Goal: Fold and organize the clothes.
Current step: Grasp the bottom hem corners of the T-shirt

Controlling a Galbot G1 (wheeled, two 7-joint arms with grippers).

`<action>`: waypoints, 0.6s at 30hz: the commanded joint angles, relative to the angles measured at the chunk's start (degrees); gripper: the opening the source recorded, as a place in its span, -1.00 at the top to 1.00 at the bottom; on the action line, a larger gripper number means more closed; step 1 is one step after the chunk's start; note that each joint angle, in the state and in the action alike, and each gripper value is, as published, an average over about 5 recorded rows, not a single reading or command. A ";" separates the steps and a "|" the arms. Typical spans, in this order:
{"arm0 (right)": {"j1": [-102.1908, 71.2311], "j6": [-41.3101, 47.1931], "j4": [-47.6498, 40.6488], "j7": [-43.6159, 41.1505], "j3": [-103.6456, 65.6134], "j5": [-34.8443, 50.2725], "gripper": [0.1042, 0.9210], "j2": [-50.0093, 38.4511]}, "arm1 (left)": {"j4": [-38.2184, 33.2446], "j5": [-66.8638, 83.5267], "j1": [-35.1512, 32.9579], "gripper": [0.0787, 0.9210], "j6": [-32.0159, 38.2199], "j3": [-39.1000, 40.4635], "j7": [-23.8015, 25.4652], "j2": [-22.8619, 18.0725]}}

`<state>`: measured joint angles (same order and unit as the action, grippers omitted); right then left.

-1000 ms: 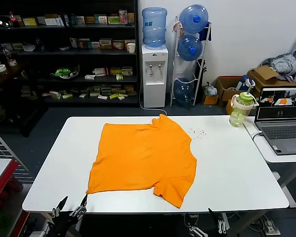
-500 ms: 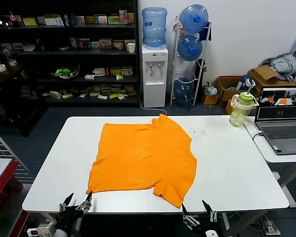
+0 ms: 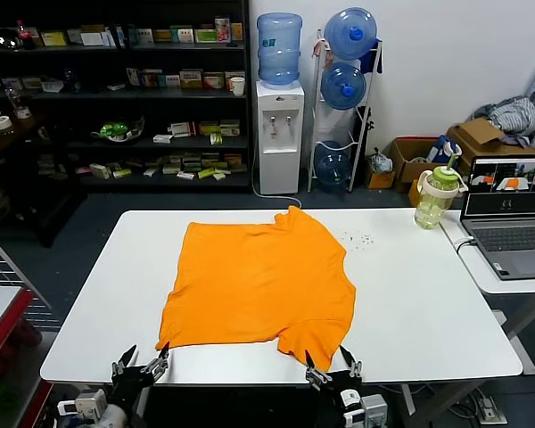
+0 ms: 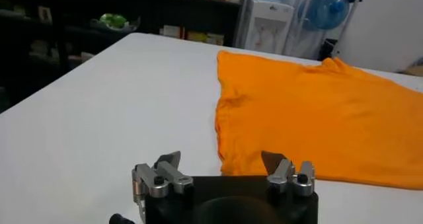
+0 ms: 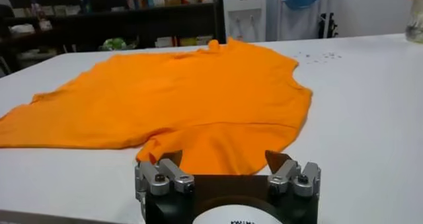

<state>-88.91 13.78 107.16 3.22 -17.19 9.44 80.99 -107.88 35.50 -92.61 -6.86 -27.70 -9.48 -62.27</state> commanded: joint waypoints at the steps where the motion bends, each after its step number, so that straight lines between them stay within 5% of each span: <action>1: 2.51 0.75 -2.68 0.63 1.47 -0.67 -0.55 0.89 | 0.70 -0.04 1.09 -0.75 -0.51 0.47 -0.09 -0.17; 6: 1.30 0.87 -2.02 0.56 1.11 -1.02 -0.21 0.29 | 0.60 -0.16 1.18 -0.59 -0.58 1.14 -0.26 -0.30; 18: -0.50 0.69 0.01 0.75 0.23 -0.78 0.63 -0.40 | 2.22 -0.73 2.18 0.22 -0.80 2.80 -0.29 -0.65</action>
<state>-89.37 14.34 107.04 3.83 -17.03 8.79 80.63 -106.15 34.78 -90.87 -7.56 -25.20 -9.78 -62.92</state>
